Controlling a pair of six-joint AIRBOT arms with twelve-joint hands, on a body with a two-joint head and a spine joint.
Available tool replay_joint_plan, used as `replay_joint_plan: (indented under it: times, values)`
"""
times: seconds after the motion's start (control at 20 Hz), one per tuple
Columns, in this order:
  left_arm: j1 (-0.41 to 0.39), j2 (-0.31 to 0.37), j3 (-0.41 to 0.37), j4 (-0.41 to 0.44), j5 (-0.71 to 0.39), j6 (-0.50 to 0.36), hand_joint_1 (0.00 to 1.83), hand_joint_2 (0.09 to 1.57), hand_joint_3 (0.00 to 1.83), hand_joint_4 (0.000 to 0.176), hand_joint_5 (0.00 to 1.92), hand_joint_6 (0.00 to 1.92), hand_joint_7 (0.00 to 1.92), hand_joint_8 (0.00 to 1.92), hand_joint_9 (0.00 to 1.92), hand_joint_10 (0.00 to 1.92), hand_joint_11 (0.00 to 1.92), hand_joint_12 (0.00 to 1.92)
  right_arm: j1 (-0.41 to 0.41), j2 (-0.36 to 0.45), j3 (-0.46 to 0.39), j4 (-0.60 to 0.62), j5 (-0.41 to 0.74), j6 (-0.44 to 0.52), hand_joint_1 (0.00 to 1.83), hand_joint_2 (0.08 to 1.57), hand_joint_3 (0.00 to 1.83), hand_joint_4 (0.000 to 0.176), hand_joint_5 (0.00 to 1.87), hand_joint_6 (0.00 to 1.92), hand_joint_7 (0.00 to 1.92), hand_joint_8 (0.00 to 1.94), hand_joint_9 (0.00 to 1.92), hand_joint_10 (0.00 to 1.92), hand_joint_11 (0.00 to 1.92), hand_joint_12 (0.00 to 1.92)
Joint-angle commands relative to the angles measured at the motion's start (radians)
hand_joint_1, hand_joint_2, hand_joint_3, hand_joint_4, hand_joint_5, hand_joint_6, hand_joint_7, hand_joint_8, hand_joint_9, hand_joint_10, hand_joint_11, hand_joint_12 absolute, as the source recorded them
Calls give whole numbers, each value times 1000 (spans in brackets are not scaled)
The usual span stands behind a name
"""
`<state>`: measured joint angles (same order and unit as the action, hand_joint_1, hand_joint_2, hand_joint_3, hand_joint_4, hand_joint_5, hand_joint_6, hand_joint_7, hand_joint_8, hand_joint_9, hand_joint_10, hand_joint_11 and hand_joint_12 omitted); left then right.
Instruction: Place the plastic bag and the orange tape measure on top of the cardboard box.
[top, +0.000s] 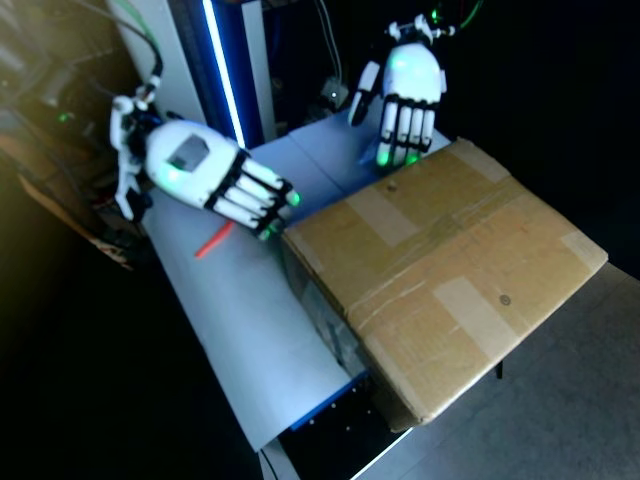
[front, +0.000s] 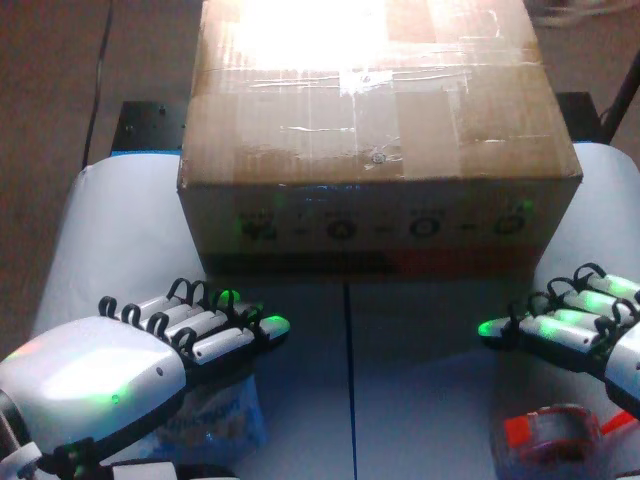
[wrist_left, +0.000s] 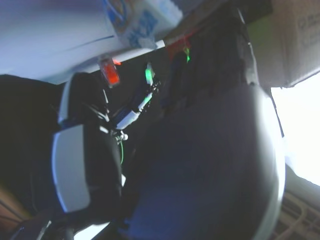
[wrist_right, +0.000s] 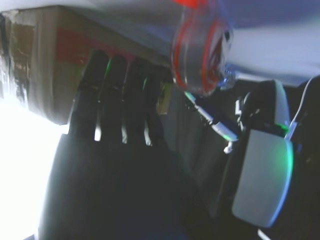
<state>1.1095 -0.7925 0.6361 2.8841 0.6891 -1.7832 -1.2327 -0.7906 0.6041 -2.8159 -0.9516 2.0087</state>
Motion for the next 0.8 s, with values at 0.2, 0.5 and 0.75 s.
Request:
replay_joint_plan:
  times: [0.2, 0.5, 0.75]
  values:
    - [30, -32, 15, -22, 88, -3, 563, 1119, 0, 19, 105, 1, 7, 3, 33, 7, 0, 731, 5, -47, 25, 26, -52, -54, 707, 845, 0, 0, 335, 181, 416, 86, 239, 625, 0, 1182]
    - [46, -75, 41, -47, 55, -3, 596, 1109, 1, 0, 186, 5, 78, 6, 82, 17, 0, 904, 5, -88, 50, 35, -33, -54, 690, 841, 1, 0, 375, 162, 435, 79, 274, 594, 0, 1219]
    - [64, -96, 54, -64, 32, -3, 629, 1144, 3, 0, 313, 13, 209, 16, 200, 57, 0, 1251, 5, -98, 56, 35, -25, -54, 844, 872, 2, 0, 421, 416, 487, 219, 287, 829, 36, 1508]
